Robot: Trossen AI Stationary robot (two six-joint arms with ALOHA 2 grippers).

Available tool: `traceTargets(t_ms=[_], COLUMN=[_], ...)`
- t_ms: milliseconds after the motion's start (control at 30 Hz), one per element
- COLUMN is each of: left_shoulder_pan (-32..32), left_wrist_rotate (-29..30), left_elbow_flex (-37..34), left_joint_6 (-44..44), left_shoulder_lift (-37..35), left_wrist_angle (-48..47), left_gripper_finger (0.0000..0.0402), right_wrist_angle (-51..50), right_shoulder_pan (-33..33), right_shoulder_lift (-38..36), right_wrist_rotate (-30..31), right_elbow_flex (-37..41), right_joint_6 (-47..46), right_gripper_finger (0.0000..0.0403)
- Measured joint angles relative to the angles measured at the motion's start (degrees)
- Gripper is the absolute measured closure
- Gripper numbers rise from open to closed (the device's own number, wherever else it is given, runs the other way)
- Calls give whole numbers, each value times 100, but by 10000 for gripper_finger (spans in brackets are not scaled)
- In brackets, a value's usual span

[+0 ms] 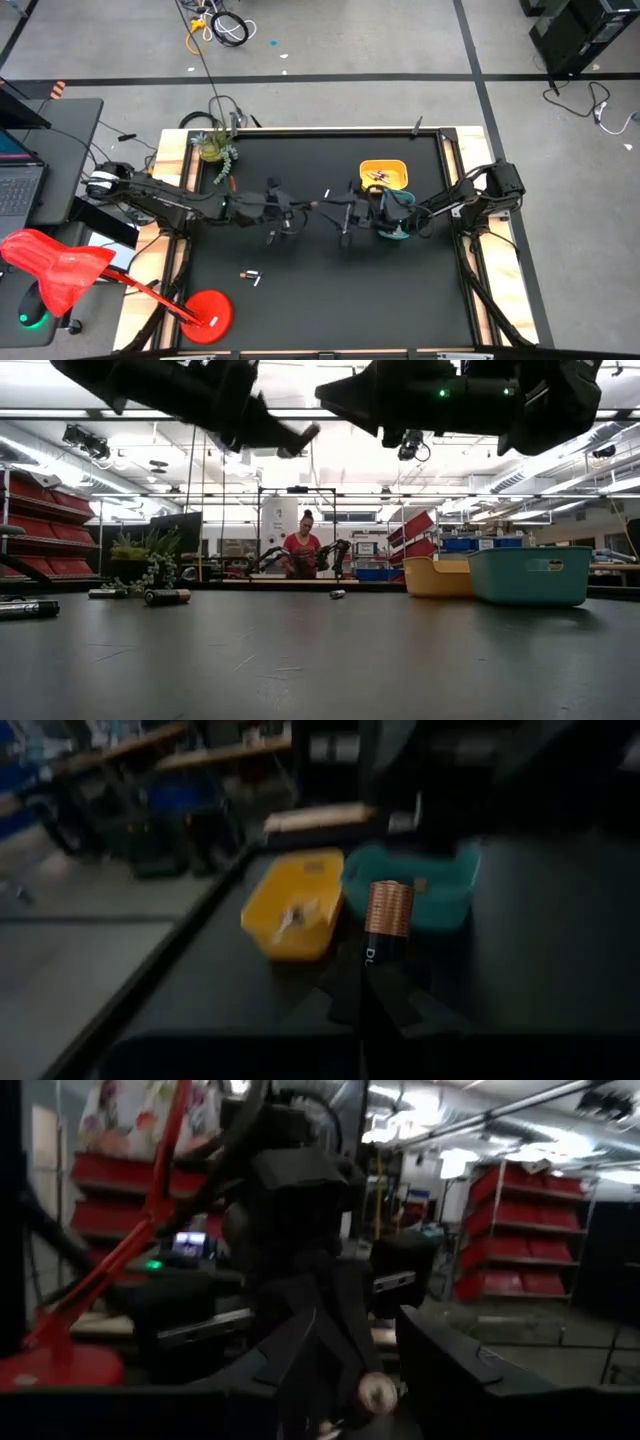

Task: Sort batteries
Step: Put the gold black battery into the blue bin

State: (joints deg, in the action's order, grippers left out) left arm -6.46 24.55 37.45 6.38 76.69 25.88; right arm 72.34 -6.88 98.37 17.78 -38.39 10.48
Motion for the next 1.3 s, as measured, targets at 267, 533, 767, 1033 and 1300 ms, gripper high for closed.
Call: traceTargets(t_ms=[267,533,767,1033,1300], left_shoulder_pan=[314,361,361,362,383], left_wrist_rotate=[-678,-896,-958,-771,-462], left_elbow_flex=[0,0,0,0,2], left_joint_6=[67,49,1,-115,-228], left_shoulder_lift=[-2,-2,-2,-2,-7], left_wrist_angle=[951,1295,1364,1260,585], left_gripper_finger=[401,401,401,392,284], right_wrist_angle=[223,107,47,-66,-983], right_shoulder_pan=[147,215,277,366,355], right_shoulder_lift=[2,2,2,-3,-215], right_wrist_rotate=[-10,-100,-260,-315,510], right_elbow_flex=[-151,-366,-374,-374,-374], right_joint_6=[-2,106,125,86,322], right_gripper_finger=[257,265,342,353,353])
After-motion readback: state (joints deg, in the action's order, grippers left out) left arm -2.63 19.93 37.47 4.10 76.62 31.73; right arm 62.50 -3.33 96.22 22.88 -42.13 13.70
